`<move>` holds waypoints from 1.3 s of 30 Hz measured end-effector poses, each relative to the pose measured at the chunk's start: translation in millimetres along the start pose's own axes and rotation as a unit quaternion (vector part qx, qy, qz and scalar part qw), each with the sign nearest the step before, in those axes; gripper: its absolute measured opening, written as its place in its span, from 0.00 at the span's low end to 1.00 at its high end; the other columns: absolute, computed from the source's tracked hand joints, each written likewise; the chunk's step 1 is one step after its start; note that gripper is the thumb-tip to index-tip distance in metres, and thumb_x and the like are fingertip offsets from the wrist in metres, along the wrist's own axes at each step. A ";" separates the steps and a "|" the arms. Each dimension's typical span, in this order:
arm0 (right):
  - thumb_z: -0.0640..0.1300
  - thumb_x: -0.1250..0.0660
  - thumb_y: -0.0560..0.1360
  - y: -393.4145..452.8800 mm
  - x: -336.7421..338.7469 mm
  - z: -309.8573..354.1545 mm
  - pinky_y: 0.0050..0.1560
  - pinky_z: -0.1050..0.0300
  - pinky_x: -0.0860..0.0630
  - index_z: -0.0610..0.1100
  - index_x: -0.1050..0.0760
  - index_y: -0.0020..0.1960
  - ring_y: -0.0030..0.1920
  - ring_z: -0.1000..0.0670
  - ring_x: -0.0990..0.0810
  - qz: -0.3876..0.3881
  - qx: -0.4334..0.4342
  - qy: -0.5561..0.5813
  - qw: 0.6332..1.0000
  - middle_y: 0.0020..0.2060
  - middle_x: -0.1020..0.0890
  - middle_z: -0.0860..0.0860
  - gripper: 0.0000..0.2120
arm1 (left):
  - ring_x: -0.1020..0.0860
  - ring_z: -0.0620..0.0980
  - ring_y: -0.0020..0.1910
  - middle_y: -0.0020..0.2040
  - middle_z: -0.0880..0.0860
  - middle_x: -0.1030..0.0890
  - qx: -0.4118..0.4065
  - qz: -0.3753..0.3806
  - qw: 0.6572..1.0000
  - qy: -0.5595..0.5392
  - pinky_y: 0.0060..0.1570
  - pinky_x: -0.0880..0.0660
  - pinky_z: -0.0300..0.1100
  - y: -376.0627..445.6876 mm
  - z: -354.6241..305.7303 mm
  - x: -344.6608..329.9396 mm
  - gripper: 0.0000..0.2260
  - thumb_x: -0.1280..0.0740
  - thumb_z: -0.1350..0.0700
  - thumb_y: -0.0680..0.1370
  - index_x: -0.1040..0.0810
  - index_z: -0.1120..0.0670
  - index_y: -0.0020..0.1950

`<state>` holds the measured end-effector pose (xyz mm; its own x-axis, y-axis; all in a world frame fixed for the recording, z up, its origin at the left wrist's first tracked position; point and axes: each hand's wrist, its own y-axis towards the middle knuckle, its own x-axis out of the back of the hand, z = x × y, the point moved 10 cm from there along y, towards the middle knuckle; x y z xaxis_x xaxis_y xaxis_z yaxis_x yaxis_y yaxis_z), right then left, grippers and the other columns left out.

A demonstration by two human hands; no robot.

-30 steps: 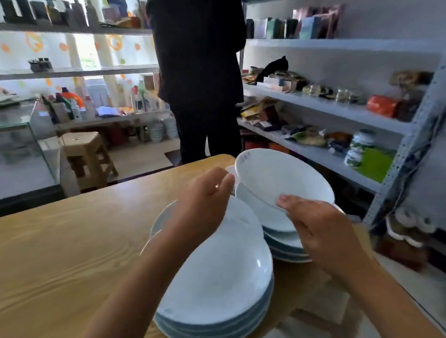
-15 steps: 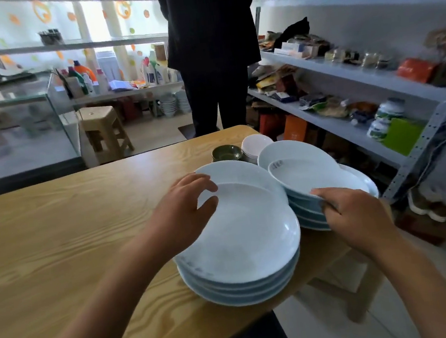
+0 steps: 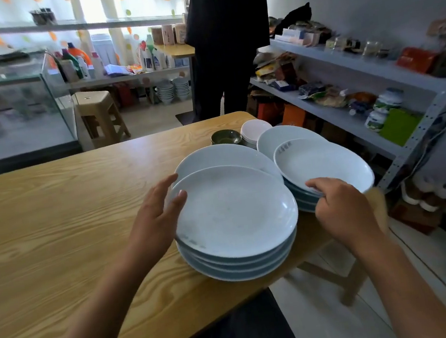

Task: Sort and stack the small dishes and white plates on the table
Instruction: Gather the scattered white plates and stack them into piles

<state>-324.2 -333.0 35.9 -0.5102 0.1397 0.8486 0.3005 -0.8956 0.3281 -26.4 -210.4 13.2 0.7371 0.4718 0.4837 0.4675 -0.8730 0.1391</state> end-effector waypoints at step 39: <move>0.17 0.46 0.64 -82.4 -144.2 61.2 0.50 0.43 0.21 0.39 0.34 0.68 0.53 0.38 0.17 0.193 -0.294 0.665 0.659 0.52 0.17 0.39 0.36 | 0.21 0.47 0.36 0.42 0.51 0.18 0.261 -0.126 0.862 -0.417 0.32 0.27 0.42 -20.3 131.4 39.1 0.18 0.45 0.50 0.80 0.23 0.57 0.61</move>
<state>-226.1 -253.5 -88.2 -0.8598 -0.2900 -0.4202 0.4496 -0.8201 -0.3539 57.1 -158.0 -84.2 0.5734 0.7526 -0.3237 0.6592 -0.6585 -0.3631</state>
